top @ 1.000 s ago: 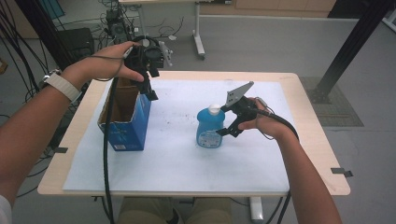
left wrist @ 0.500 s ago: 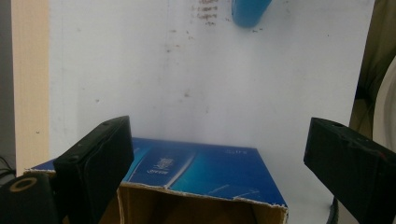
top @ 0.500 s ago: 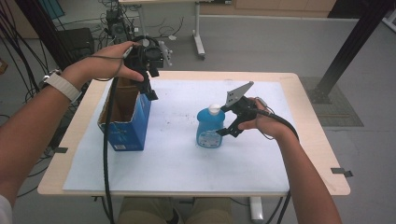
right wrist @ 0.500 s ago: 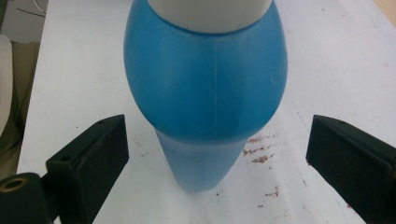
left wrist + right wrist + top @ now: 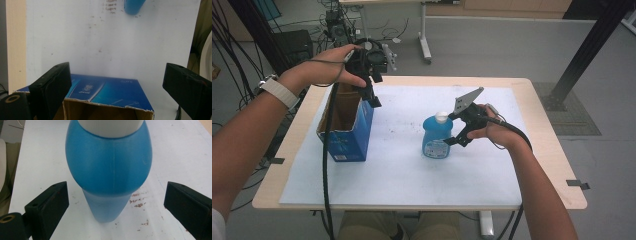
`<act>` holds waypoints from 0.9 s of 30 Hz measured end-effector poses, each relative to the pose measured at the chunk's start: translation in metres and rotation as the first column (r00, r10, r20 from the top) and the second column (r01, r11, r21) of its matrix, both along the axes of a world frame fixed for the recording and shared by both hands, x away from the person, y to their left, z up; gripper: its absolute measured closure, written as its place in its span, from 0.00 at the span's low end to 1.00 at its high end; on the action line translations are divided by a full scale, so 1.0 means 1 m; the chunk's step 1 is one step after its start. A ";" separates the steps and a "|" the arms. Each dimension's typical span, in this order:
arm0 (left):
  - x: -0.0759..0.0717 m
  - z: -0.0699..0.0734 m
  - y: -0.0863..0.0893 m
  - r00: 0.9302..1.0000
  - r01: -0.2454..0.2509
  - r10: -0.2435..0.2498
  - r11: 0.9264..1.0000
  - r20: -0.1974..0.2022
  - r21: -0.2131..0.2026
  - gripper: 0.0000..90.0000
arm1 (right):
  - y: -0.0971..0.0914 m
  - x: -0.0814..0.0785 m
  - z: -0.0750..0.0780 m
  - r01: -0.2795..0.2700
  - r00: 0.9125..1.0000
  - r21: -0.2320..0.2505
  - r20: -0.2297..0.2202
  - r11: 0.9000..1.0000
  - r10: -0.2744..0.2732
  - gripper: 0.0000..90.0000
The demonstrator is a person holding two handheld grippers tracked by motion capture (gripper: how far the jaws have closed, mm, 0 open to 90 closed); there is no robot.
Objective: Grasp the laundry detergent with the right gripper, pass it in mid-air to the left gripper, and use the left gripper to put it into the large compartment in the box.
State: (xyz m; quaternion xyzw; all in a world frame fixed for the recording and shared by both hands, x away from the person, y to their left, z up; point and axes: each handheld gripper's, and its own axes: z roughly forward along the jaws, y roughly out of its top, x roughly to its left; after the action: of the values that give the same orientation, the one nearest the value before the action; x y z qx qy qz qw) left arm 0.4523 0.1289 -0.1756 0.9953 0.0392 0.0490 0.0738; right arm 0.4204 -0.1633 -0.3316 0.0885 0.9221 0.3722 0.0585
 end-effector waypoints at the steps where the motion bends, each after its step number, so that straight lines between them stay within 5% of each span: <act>1: 0.000 0.000 0.000 1.000 0.000 0.000 1.000 0.001 0.001 0.10 | 0.000 0.000 0.000 0.002 1.000 0.000 0.001 1.000 -0.002 0.06; 27: -0.001 0.001 0.001 1.000 0.001 -0.001 1.000 0.004 0.003 0.10 | 0.001 0.000 0.001 0.002 1.000 0.001 0.003 1.000 -0.002 0.06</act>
State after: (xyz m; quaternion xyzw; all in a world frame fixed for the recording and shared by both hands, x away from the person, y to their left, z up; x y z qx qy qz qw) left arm 0.4517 0.1303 -0.1744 0.9953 0.0384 0.0509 0.0724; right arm 0.4202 -0.1628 -0.3307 0.0891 0.9218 0.3725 0.0603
